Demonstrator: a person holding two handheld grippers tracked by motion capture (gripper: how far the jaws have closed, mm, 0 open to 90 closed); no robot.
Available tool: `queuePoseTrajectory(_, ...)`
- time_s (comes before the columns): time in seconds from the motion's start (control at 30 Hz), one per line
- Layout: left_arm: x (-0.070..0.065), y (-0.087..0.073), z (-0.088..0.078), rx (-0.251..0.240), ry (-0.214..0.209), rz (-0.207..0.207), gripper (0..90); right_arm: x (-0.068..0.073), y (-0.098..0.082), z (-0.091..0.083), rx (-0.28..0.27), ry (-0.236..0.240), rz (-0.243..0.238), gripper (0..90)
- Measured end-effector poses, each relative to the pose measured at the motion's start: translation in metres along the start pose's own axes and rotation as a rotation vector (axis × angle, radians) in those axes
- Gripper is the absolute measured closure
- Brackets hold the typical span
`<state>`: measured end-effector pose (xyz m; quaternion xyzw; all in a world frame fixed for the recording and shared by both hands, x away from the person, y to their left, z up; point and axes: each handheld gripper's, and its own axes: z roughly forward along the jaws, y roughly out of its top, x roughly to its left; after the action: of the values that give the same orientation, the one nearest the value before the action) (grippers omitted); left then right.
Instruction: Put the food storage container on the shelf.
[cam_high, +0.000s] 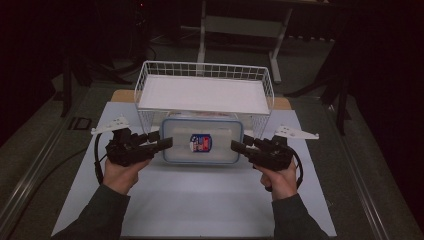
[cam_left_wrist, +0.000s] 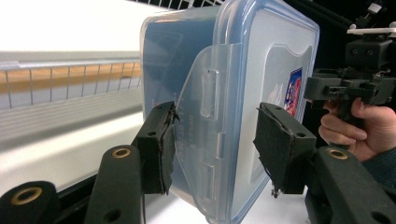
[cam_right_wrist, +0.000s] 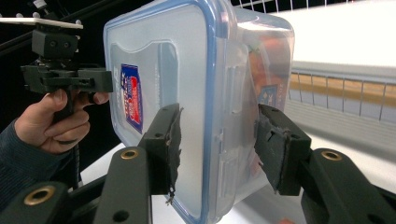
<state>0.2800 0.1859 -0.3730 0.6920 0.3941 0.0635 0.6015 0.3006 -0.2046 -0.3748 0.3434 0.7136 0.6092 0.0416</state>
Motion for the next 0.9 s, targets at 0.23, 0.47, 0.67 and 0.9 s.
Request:
queuePoseTrajectory(0.23, 0.000, 0.013, 0.000, -0.022, -0.005, 0.012, 48.8, 0.001, 0.015, 0.000, -0.014, -0.002, -0.020, 51.6)
queuePoseTrajectory(0.47, 0.000, 0.029, 0.001, -0.036, -0.009, 0.035, 48.8, 0.001, 0.030, -0.001, -0.029, -0.008, -0.046, 51.6)
queuePoseTrajectory(0.67, 0.001, 0.039, 0.002, -0.046, -0.007, 0.046, 48.8, -0.001, 0.039, 0.000, -0.045, -0.009, -0.051, 51.6)
queuePoseTrajectory(0.9, 0.005, 0.053, 0.004, -0.062, -0.013, 0.056, 48.8, -0.002, 0.052, 0.001, -0.058, -0.015, -0.066, 51.6)
